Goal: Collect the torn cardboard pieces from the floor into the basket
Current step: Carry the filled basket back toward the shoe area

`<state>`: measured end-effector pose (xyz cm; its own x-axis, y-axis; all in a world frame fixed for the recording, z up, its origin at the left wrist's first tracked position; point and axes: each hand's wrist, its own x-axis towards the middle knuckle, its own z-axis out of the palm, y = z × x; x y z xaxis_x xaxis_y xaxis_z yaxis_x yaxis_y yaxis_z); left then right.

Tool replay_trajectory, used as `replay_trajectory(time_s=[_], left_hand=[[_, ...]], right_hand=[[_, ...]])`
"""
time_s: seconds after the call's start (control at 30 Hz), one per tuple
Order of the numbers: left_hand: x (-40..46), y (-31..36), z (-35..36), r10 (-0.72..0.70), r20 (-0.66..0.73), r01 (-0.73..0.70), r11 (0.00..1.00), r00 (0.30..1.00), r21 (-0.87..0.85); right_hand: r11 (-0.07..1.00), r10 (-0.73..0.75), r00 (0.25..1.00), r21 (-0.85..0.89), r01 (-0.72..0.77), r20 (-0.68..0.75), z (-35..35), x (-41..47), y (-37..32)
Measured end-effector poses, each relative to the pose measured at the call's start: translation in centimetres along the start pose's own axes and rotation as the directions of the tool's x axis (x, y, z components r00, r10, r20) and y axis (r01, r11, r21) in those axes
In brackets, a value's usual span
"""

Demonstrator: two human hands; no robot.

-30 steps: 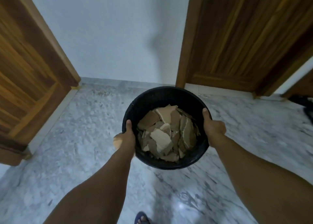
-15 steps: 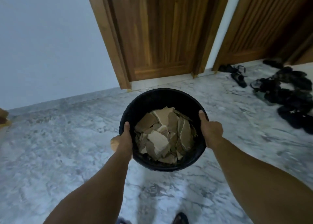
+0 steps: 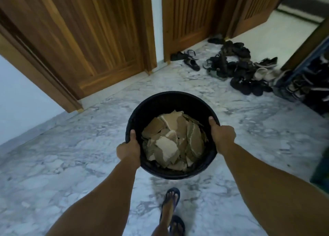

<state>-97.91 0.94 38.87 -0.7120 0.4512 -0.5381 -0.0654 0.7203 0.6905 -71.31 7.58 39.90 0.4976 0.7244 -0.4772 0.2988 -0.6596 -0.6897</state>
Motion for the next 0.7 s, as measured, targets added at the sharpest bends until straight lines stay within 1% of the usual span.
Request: replay_trajectory(time_s=[0.03, 0.17, 0.27, 0.37, 0.53, 0.6, 0.7], left_hand=[[0.0, 0.5, 1.0, 0.007, 0.008, -0.007, 1.0, 1.0, -0.013], [0.0, 3.1, 6.3, 0.06, 0.095, -0.064, 0.997, 0.994, 0.045], [-0.4, 4.8, 9.8, 0.077, 0.156, -0.092, 0.991, 0.985, 0.093], [-0.9, 6.4, 13.1, 0.114, 0.209, -0.14, 0.983, 0.971, 0.117], [-2.7, 8.2, 18.4, 0.144, 0.288, -0.197, 0.966, 0.947, 0.165], [-4.0, 8.7, 20.6, 0.17, 0.315, -0.243, 0.948, 0.934, 0.208], [-6.6, 9.0, 23.7, 0.236, 0.355, -0.354, 0.879, 0.905, 0.319]], right_hand=[[1.0, 0.008, 1.0, -0.001, -0.008, -0.022, -0.6, 0.7, 0.1], [0.998, 0.046, 0.989, -0.028, -0.05, -0.143, -3.0, 4.5, 0.7], [0.987, 0.052, 0.973, -0.138, -0.085, -0.226, -4.8, 6.7, 1.1], [0.972, 0.077, 0.953, -0.193, -0.137, -0.292, -6.6, 8.5, 1.5], [0.977, 0.081, 0.902, -0.143, -0.155, -0.425, -9.5, 10.9, 2.2], [0.979, 0.09, 0.885, -0.125, -0.164, -0.457, -11.4, 11.6, 2.9], [0.977, 0.115, 0.855, -0.098, -0.189, -0.506, -14.6, 12.6, 4.8]])
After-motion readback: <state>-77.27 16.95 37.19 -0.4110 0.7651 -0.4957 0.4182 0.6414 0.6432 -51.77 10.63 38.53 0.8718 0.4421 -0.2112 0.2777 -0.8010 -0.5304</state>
